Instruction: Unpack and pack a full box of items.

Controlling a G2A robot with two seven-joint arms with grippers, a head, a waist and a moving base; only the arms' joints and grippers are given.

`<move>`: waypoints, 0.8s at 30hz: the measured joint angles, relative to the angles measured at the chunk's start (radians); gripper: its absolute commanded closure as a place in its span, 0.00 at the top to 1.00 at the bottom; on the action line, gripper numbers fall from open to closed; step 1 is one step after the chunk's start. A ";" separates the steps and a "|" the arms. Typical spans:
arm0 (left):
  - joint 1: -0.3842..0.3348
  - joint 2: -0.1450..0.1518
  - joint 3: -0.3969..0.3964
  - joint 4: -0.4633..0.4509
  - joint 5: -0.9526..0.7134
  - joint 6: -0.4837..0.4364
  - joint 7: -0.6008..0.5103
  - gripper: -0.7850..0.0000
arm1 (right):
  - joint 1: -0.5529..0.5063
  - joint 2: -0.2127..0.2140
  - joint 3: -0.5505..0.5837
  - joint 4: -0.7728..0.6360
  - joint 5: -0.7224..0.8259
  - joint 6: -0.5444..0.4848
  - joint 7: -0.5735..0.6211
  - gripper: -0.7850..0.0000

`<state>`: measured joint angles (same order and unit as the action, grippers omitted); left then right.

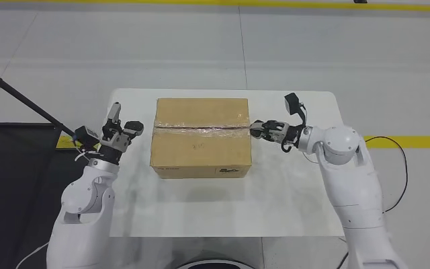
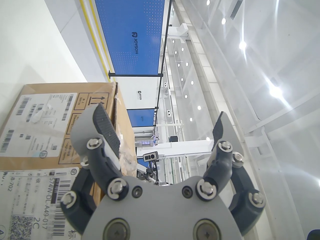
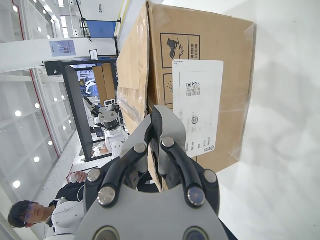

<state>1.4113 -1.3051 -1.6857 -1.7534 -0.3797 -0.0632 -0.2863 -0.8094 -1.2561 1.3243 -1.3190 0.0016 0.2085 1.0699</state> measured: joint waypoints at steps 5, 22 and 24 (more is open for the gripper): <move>0.000 0.001 0.012 0.000 0.006 0.002 -0.001 1.00 | 0.016 0.000 -0.029 0.025 -0.006 0.010 -0.011 0.00; 0.012 0.005 0.036 -0.008 0.028 0.008 -0.013 1.00 | -0.009 0.013 -0.016 -0.022 0.016 0.011 -0.122 0.00; 0.012 0.006 0.039 -0.007 0.030 0.009 -0.014 1.00 | -0.026 0.017 -0.004 -0.061 0.022 0.010 -0.138 0.00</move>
<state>1.4232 -1.2995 -1.6471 -1.7607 -0.3498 -0.0541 -0.3000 -0.8356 -1.2393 1.3207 -1.3802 0.0234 0.2189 0.9319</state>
